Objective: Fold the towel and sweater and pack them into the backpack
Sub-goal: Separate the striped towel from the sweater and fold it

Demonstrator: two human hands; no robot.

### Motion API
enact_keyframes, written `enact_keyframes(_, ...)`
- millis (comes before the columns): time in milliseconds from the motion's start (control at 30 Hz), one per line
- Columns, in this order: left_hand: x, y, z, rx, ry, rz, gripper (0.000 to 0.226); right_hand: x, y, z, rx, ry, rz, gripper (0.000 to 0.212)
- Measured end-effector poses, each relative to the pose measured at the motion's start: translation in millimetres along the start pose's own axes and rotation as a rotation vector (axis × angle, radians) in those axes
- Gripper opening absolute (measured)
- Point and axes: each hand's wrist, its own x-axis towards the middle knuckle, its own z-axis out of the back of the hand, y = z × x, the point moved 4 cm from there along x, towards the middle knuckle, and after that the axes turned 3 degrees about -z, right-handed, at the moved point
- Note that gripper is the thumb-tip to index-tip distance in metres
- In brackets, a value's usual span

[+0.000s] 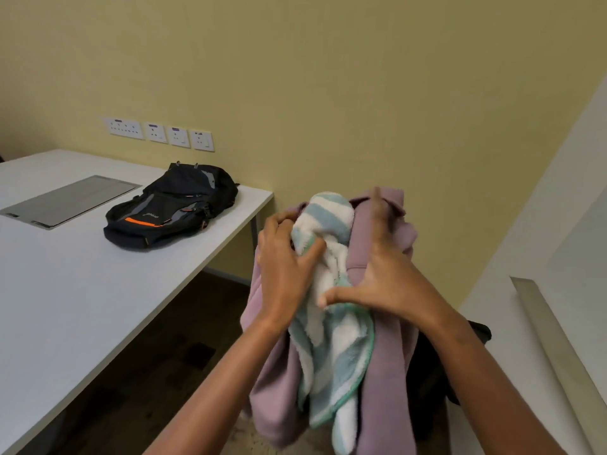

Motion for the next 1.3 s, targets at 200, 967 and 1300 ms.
enact_keyframes(200,-1,4,-6,-0.033,0.087,-0.067,0.017,13,1,-58,-0.193,-0.163,0.102,0.094)
enact_keyframes(967,37,87,109,-0.186,0.026,-0.130,0.054,103,103,-76,-0.004,-0.438,0.316,0.033)
enact_keyframes(1300,85,138,191,-0.267,-0.023,-0.049,0.038,150,165,-152,0.059,-0.299,0.356,0.036)
